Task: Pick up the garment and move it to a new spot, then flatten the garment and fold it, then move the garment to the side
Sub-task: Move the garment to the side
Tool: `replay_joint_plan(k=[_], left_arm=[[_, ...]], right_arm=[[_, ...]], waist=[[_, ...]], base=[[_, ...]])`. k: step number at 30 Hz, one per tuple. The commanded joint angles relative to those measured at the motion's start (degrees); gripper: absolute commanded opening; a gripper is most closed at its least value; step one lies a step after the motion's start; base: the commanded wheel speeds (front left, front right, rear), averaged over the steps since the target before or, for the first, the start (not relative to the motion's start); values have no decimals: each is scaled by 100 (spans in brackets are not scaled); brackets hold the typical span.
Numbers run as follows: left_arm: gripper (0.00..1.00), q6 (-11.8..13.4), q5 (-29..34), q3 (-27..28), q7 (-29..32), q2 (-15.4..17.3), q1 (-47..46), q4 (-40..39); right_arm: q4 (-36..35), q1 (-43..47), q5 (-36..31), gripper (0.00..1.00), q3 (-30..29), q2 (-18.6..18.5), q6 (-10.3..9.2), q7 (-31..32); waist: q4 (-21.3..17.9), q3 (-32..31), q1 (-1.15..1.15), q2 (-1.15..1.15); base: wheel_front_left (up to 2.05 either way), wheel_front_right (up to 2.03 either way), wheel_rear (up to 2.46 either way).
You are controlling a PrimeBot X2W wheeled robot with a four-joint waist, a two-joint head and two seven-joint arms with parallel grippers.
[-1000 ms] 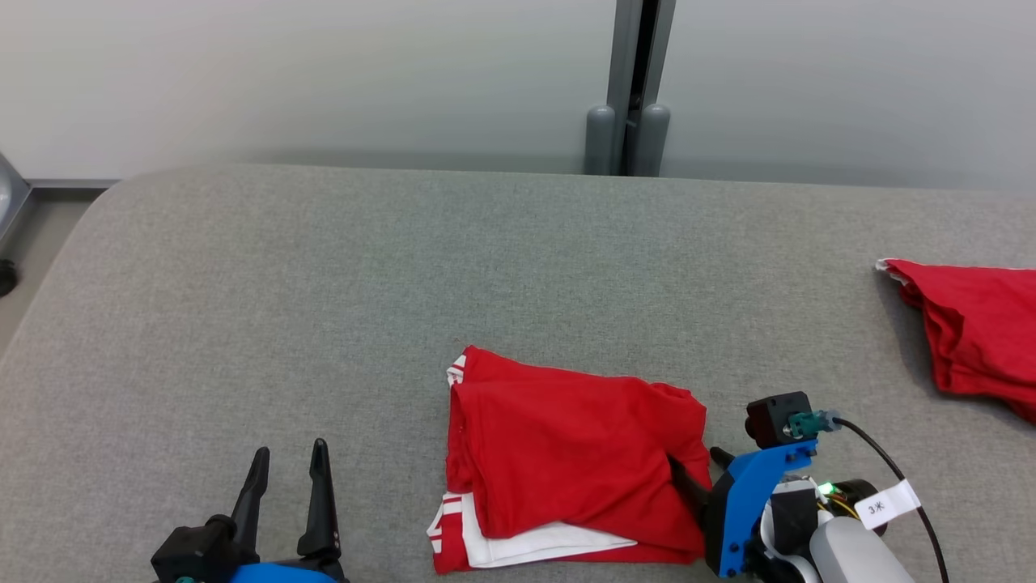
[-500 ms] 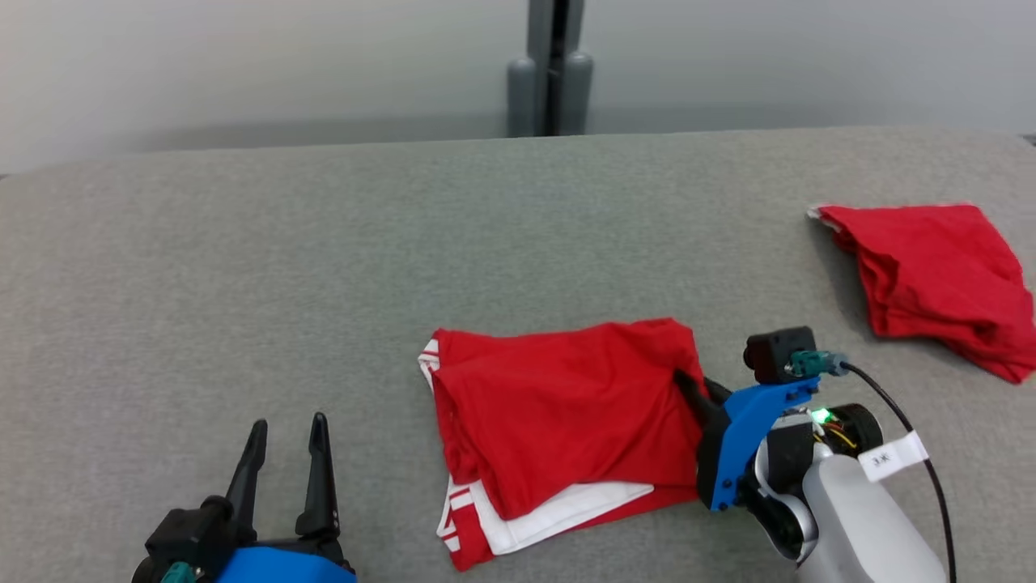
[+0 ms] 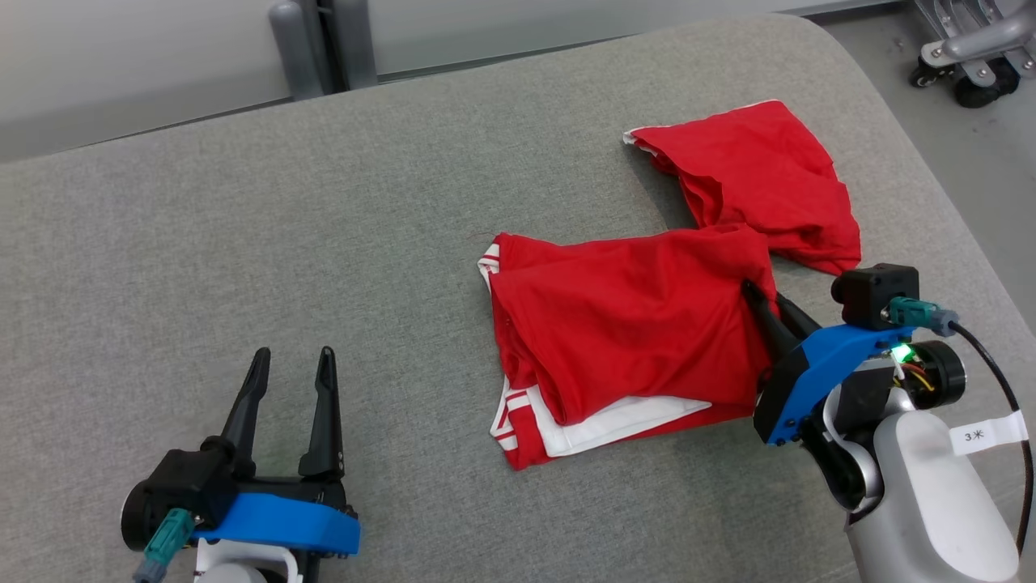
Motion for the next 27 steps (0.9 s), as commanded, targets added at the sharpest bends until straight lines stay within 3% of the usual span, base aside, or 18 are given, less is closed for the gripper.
replay_joint_plan(k=[1,5,12,20,27], left_arm=[[100,-16,50,-26,28,39,-85,-24],[100,-27,58,-77,47,51,-183,-18],[100,21,11,-75,10,29,-181,71],[100,44,12,-119,-17,-1,-85,29],[100,27,26,-200,-9,31,-83,-61]], right_arm=[[-89,-1,-41,0,-24,-1,0,-1],[-342,-124,1,0,-48,-17,0,95],[-539,-825,-46,0,42,-458,0,568],[-34,-1637,-18,0,-132,-1023,0,1101],[376,-1967,-281,0,-679,-1672,0,1304]], waist=[[-43,38,-1,0],[-88,101,-1,0],[152,8,-1,0],[517,-56,-1,0],[759,4,-1,0]], base=[[0,0,0],[0,0,0],[0,0,0],[0,0,0],[0,0,0]])
